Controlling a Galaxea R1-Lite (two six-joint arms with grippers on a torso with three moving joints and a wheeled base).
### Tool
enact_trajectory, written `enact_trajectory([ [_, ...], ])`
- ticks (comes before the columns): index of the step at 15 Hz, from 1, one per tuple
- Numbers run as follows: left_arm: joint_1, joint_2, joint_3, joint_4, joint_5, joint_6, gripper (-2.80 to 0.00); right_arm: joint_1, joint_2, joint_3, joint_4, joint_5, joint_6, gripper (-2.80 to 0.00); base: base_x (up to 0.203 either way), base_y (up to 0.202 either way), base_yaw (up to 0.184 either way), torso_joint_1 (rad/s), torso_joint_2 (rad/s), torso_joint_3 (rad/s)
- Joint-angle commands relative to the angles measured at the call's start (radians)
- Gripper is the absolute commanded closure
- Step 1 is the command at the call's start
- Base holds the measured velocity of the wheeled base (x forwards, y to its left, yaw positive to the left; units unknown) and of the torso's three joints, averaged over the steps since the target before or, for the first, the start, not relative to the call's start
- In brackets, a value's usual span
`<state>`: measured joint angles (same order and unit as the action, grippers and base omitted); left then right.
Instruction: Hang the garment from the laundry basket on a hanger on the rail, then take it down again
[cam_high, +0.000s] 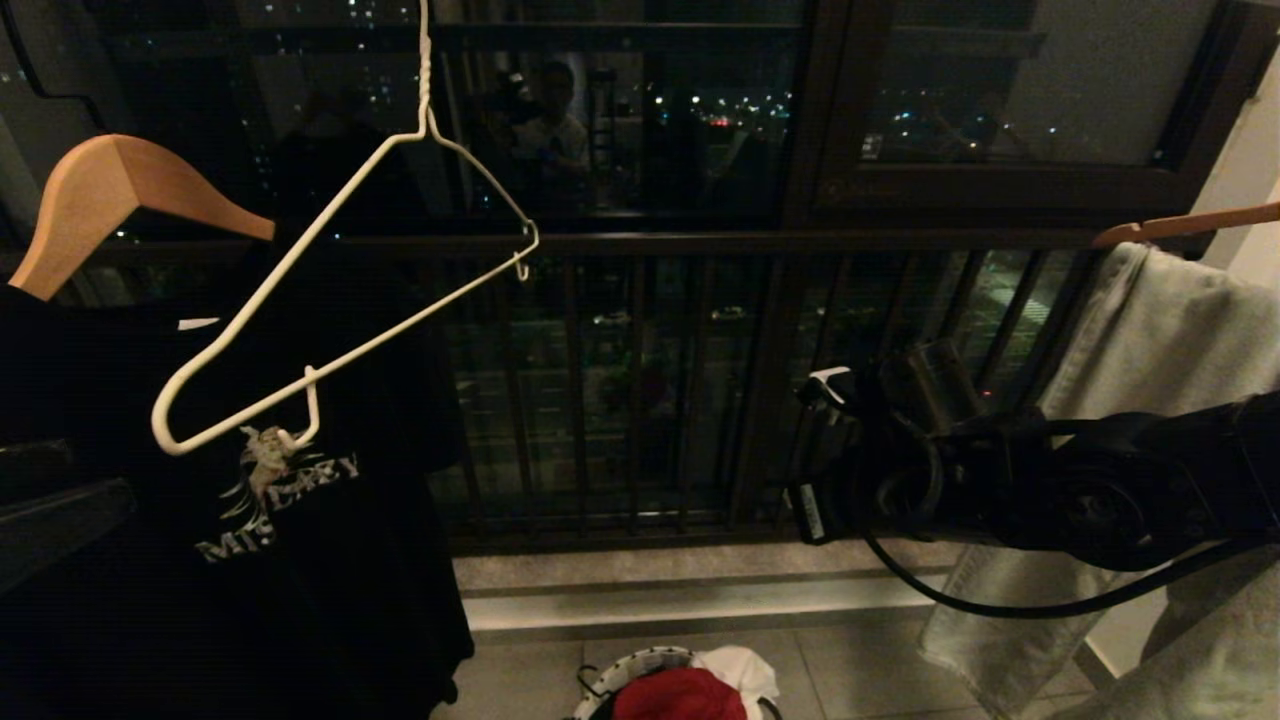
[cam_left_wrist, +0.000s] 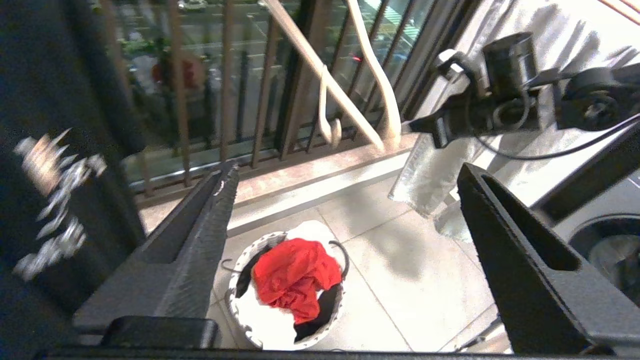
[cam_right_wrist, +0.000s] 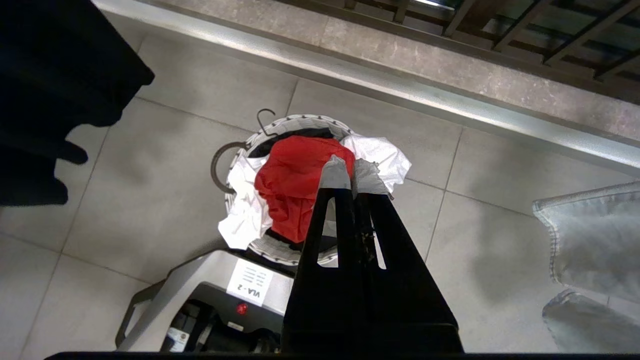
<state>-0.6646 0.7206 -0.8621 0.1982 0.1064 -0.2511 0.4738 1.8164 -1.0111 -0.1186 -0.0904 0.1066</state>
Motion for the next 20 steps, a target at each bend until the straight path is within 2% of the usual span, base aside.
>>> enact_trajectory([
  [1, 0.018, -0.087, 0.026, 0.006, -0.001, -0.001, -2.8, 0.0, -0.003, 0.001, -0.001, -0.001, -0.001, 0.0, 0.0, 0.0, 0.0, 0.0, 0.0, 0.0],
  [3, 0.057, -0.153, 0.061, 0.01, -0.025, -0.001, -2.8, 0.0, -0.006, 0.003, -0.001, -0.002, -0.001, 0.0, 0.0, 0.0, 0.0, 0.0, 0.0, 0.0],
  [4, 0.085, -0.175, 0.077, 0.01, -0.046, -0.001, 0.0, 0.0, -0.008, 0.003, -0.001, -0.002, -0.001, 0.0, 0.0, 0.0, 0.0, 0.0, 0.0, 0.0],
  [7, 0.152, -0.217, 0.116, 0.003, -0.109, 0.001, 0.0, 0.0, -0.036, 0.005, 0.0, -0.011, -0.001, 0.0, 0.0, 0.0, 0.0, 0.0, 0.0, 0.0],
  [9, 0.228, -0.253, 0.146, -0.001, -0.126, 0.007, 0.0, 0.0, -0.085, 0.018, 0.003, -0.014, -0.001, 0.0, 0.0, 0.0, 0.0, 0.0, 0.0, 0.0],
  [11, 0.272, -0.297, 0.163, -0.002, -0.145, 0.001, 0.0, 0.011, -0.166, 0.054, 0.003, -0.029, -0.001, 0.0, 0.0, 0.0, 0.0, 0.0, 0.0, 0.0],
  [16, 0.34, -0.343, 0.187, 0.001, -0.15, 0.012, 0.0, 0.025, -0.406, 0.21, 0.019, -0.104, -0.001, 0.0, 0.0, 0.0, 0.0, 0.0, 0.0, 0.0],
  [20, 0.437, -0.343, 0.199, 0.0, -0.146, 0.023, 0.0, 0.022, -0.649, 0.248, 0.17, -0.145, 0.0, 0.0, 0.0, 0.0, 0.0, 0.0, 0.0, 0.0],
])
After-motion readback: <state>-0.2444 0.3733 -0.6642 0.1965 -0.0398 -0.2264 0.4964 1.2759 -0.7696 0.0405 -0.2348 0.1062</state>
